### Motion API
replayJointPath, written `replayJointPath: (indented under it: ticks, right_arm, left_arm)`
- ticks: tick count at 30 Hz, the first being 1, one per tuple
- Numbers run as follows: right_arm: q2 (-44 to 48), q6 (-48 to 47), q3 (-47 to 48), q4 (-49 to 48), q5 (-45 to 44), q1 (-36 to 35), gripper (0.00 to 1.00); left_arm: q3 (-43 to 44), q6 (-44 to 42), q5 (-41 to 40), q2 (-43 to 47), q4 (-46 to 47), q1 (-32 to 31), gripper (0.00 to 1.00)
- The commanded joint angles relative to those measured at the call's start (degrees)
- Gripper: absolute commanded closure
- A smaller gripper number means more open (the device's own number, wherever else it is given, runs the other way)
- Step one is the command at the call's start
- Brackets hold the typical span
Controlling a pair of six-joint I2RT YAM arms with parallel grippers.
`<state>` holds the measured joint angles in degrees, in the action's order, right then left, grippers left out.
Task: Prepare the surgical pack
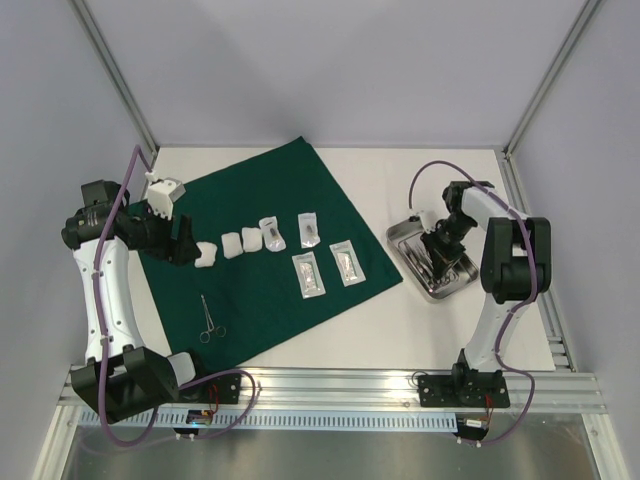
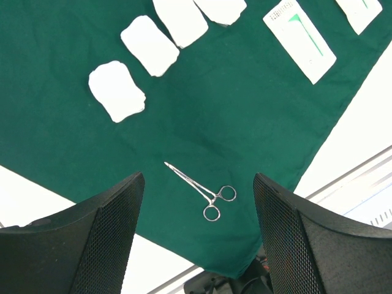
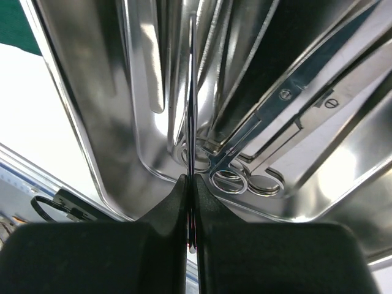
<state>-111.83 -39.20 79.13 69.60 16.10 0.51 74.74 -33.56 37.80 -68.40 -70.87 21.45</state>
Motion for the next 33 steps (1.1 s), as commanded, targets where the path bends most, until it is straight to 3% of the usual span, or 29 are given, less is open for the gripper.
replayJointPath:
  ticks: [1,9,18,24,29,33]
  right_arm:
    - [-0.14,-1.05,2.08,1.50,3.59,-0.07,0.96]
    - [-0.58,0.61,2.25,0.09,0.52,0.01,0.83]
    - [0.30,2.72,3.75,-0.35,-2.65,0.19,0.81]
    - [3.37,7.02,6.29,-0.17,-10.28,0.10,0.63]
    - [9.86,12.38,8.32,-1.40,-19.08,-0.25,0.57]
    - [16.89,15.82,8.15,-4.11,-24.35,-5.85,0.56]
  left_arm:
    - [2.34,-1.15,0.87,-0.33,1.00,0.08,0.20]
    - [2.78,-1.15,0.87,-0.24,0.74,0.17,0.20]
    - [2.60,-1.07,1.22,-0.33,0.65,0.17,0.20]
    - [2.26,-1.33,0.35,-0.33,0.91,0.08,0.20]
    - [-1.16,-0.28,-5.01,-0.15,2.05,0.17,0.20]
    - [-5.12,0.78,-11.68,0.64,3.19,0.08,0.19]
